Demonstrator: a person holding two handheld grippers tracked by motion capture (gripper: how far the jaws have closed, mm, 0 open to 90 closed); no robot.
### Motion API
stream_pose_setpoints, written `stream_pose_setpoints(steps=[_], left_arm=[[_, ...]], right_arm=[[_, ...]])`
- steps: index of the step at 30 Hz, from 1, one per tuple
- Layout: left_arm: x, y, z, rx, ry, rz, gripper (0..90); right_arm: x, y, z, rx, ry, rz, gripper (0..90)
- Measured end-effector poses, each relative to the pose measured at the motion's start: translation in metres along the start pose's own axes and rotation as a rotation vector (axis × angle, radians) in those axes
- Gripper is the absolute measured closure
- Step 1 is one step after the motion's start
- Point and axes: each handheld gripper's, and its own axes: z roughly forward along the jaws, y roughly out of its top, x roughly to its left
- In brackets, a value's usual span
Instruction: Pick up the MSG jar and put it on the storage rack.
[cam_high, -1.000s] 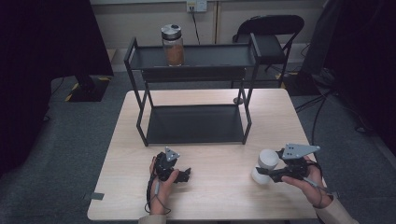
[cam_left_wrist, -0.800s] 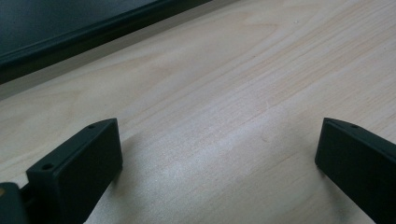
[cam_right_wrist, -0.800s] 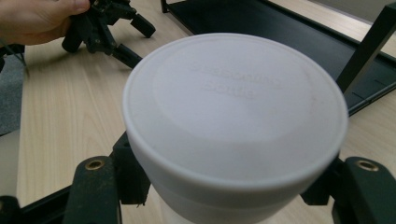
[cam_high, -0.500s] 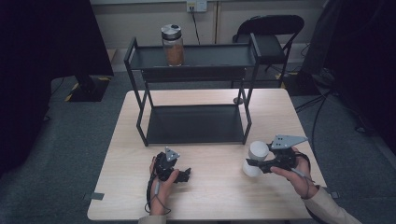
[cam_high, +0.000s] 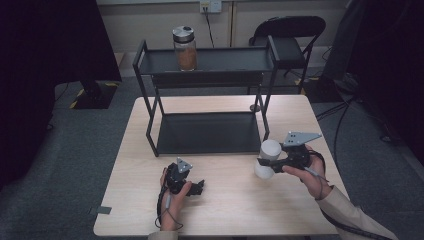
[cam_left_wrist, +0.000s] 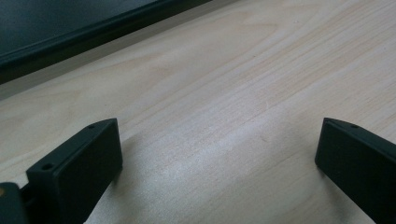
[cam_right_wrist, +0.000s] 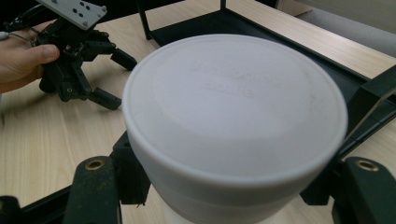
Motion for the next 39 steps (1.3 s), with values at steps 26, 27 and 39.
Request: stream_pose_setpoints(steps=[26,27,39], left_arm=[[0.0,0.0,0.0,0.001,0.0,0.0,0.0],[0.0,0.0,0.0,0.0,0.0,0.0,0.0],[0.0,0.0,0.0,0.001,0.0,0.0,0.0]], right_arm=[[-0.012,0.062,0.022,-0.006,0.003,-0.01,34.2],[-0.013,0.064,0.022,-0.007,0.004,-0.011,34.2],[-0.016,0.097,0.023,-0.006,-0.007,-0.022,34.2]])
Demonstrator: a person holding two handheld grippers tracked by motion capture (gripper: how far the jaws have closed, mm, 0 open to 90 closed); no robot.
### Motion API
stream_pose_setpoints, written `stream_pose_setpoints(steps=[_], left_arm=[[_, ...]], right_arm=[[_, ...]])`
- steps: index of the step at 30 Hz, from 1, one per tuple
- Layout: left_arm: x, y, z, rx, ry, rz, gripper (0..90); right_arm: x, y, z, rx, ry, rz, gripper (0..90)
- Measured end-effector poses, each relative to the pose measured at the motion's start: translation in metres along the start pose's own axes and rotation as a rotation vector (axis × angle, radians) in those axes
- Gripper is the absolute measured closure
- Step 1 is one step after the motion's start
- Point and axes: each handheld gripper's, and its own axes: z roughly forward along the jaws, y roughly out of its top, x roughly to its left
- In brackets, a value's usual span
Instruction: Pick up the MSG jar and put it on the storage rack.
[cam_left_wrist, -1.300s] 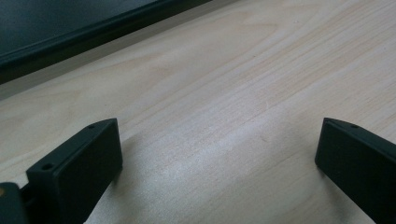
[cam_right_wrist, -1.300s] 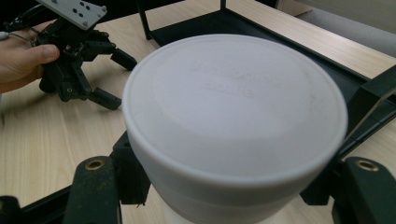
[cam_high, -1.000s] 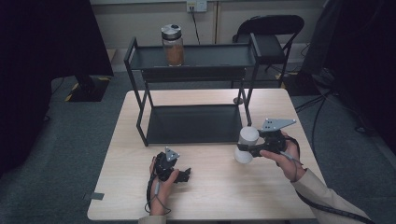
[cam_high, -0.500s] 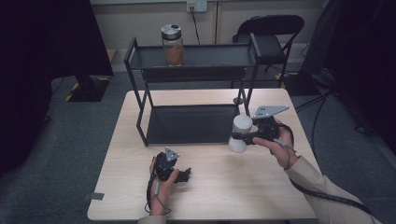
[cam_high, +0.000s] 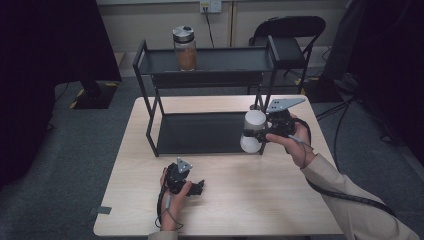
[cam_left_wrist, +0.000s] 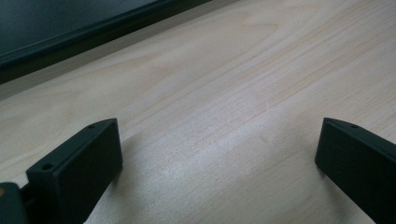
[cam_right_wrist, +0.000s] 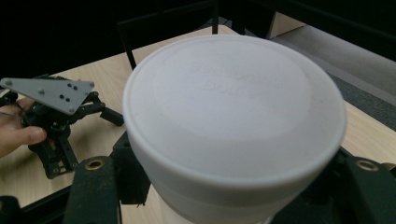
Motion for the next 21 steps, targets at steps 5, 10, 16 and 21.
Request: stream_pose_setpoints(steps=[5,10,16,21], left_arm=[[0.0,0.0,0.0,0.0,0.0,0.0,0.0],[0.0,0.0,0.0,0.0,0.0,0.0,0.0],[0.0,0.0,0.0,0.0,0.0,-0.001,0.0],[0.0,0.0,0.0,0.0,0.0,0.0,0.0]], right_arm=[[-0.006,0.011,0.0,-0.011,0.009,0.018,34.2],[-0.01,0.023,-0.001,-0.009,-0.006,0.013,34.2],[-0.016,0.041,-0.007,-0.016,-0.018,0.01,34.2],[-0.021,0.055,-0.013,-0.027,-0.018,0.017,34.2]])
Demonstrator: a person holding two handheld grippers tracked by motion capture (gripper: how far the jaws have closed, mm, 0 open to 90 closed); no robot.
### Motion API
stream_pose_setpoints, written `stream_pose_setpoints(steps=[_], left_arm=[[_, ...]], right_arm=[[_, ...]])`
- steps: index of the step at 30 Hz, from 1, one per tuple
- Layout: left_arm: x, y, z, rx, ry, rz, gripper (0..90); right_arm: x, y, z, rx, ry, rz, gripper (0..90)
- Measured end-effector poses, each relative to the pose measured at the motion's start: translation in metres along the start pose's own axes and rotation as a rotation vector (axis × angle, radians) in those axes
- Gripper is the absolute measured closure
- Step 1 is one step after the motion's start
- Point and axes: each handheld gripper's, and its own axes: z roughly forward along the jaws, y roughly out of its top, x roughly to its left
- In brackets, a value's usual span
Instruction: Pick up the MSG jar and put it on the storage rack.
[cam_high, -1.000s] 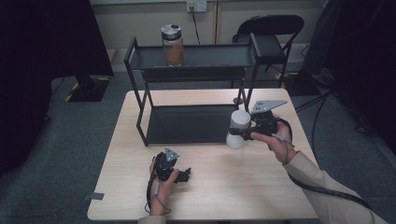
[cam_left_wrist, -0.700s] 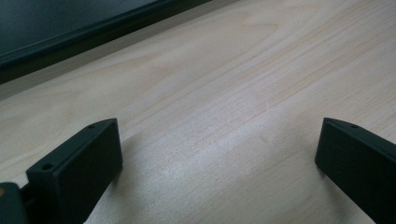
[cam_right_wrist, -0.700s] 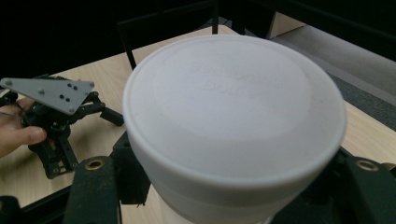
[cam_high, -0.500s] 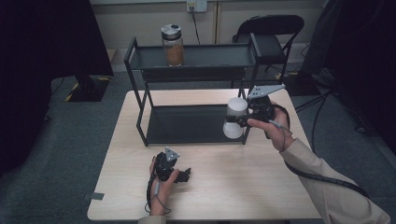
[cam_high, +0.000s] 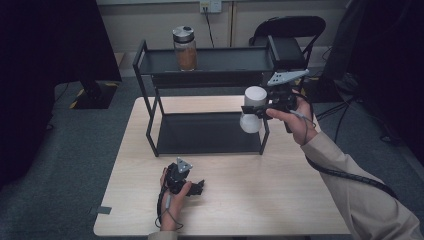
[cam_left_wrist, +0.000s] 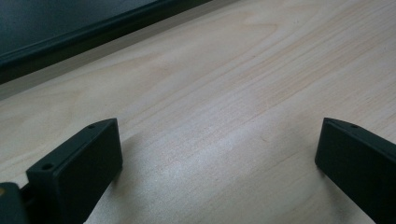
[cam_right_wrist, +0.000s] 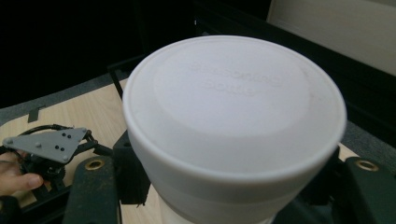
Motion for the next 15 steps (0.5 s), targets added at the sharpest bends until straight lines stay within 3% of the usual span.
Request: stream_pose_setpoints(steps=[15], left_arm=[[0.0,0.0,0.0,0.001,0.0,0.0,0.0]], right_arm=[[0.001,0.035,-0.002,0.005,0.017,-0.033,34.2]])
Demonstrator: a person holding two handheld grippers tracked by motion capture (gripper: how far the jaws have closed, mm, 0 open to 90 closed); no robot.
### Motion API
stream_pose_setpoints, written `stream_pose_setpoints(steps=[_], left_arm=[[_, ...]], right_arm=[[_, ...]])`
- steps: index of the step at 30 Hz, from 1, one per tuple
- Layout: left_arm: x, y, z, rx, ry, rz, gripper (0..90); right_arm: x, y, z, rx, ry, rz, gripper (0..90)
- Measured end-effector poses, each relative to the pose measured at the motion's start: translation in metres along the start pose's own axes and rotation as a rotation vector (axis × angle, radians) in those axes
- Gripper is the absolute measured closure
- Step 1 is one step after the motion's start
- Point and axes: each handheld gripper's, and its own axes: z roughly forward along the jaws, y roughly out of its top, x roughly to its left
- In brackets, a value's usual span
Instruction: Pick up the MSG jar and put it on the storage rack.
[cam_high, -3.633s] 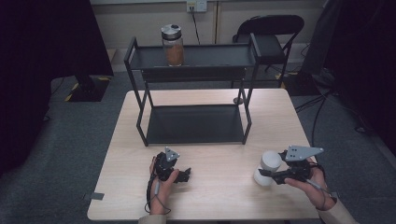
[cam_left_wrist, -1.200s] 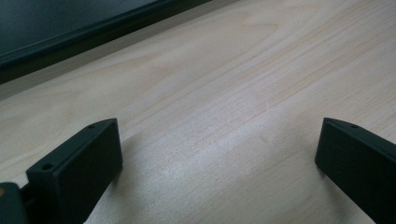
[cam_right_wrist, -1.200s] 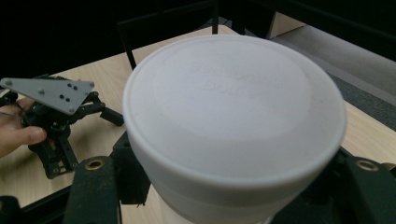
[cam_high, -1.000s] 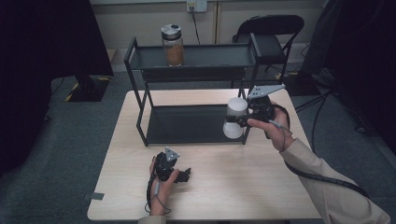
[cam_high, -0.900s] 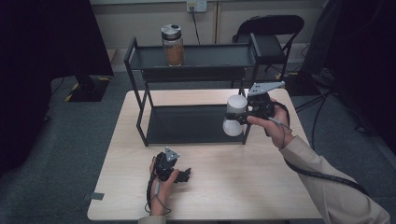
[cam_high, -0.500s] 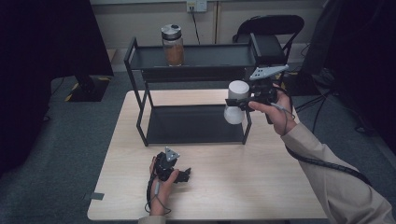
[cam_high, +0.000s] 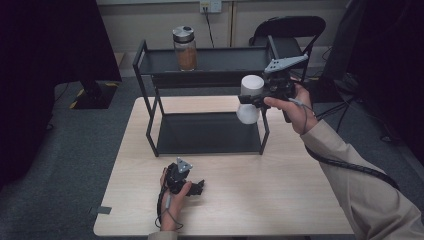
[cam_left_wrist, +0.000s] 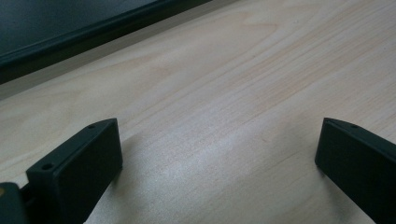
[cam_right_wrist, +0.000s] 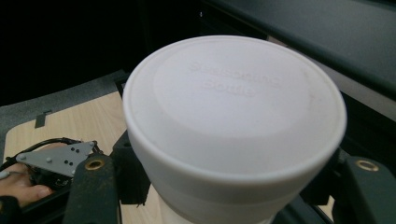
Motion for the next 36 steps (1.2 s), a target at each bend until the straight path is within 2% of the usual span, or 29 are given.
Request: stream_pose_setpoints(steps=[5,23,36], left_arm=[[0.0,0.0,0.0,0.0,0.0,0.0,0.0],[0.0,0.0,0.0,0.001,0.0,0.002,0.0],[0.0,0.0,0.0,0.001,0.001,0.003,0.0]], right_arm=[[-0.001,0.009,-0.001,-0.009,0.021,0.009,34.2],[0.006,0.069,-0.017,-0.015,0.011,-0.023,34.2],[0.016,0.104,-0.017,-0.026,0.015,-0.045,34.2]])
